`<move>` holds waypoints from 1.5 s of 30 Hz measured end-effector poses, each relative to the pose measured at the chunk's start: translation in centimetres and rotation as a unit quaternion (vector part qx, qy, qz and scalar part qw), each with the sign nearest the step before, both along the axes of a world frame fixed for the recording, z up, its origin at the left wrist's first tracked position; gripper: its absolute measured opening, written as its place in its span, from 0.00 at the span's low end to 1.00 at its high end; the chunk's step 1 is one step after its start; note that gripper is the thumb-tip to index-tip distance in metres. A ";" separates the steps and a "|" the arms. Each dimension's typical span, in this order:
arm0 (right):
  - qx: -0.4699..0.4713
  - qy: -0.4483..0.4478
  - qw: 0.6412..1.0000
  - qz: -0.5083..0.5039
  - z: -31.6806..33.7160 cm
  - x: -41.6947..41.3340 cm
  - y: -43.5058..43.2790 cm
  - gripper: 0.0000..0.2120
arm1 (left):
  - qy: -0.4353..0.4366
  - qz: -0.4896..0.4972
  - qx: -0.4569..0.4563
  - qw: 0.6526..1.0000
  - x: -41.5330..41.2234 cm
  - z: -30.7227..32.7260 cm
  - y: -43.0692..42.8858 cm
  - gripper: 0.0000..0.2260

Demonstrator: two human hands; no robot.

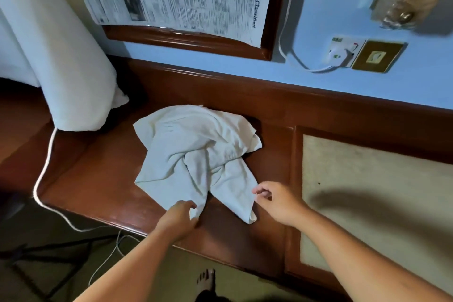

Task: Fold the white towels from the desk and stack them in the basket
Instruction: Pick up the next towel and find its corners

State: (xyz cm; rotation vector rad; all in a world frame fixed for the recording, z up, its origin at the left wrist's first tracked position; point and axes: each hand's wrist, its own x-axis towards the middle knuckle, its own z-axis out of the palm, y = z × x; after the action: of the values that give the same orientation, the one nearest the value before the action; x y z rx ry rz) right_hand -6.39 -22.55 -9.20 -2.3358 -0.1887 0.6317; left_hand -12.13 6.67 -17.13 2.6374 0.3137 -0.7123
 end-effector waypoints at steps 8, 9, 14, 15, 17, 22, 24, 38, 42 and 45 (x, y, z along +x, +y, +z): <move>-0.021 0.055 0.997 -0.049 -3.6 -0.9 5.3 0.08 | 0.015 -0.210 0.125 0.970 1.4 -4.7 3.0 0.33; -0.023 0.061 0.997 -0.047 -4.2 -0.9 6.5 0.08 | 0.006 -0.232 0.138 0.963 1.7 -5.1 3.8 0.31; -0.051 0.087 0.995 -0.027 -5.4 -1.3 9.8 0.09 | -0.024 -0.208 0.065 0.976 4.1 -4.9 6.7 0.19; -0.052 0.091 0.994 -0.021 -5.6 -1.3 10.5 0.10 | -0.045 -0.172 0.021 0.984 4.6 -4.3 7.1 0.12; -0.048 0.087 0.995 -0.007 -5.5 -1.1 11.9 0.11 | -0.104 -0.115 -0.076 0.985 5.4 -2.6 8.0 0.08; 0.020 0.041 0.999 -0.008 -2.9 0.4 16.2 0.30 | -0.212 -0.089 -0.192 0.954 7.8 4.9 8.9 0.09; 0.048 -0.003 0.999 -0.018 -0.9 1.5 17.9 0.34 | -0.228 -0.099 -0.218 0.944 9.4 8.4 8.8 0.07; 0.304 -0.192 0.925 -0.120 17.4 11.4 22.6 0.25 | -0.406 -0.107 -0.255 0.871 19.1 31.8 8.4 0.05; 0.306 -0.265 0.907 -0.118 26.9 14.0 22.4 0.36 | -0.446 -0.050 -0.403 0.797 21.4 41.4 7.4 0.07; 0.300 -0.330 0.889 -0.105 34.4 14.1 20.8 0.48 | -0.457 -0.014 -0.504 0.733 21.8 50.1 7.0 0.06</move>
State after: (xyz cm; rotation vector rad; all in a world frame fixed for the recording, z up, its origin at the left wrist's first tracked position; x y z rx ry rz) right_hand 7.70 -1.77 25.22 -1.8310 -0.3709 -0.3247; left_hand 9.69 13.68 33.02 1.6014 -0.3337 0.4180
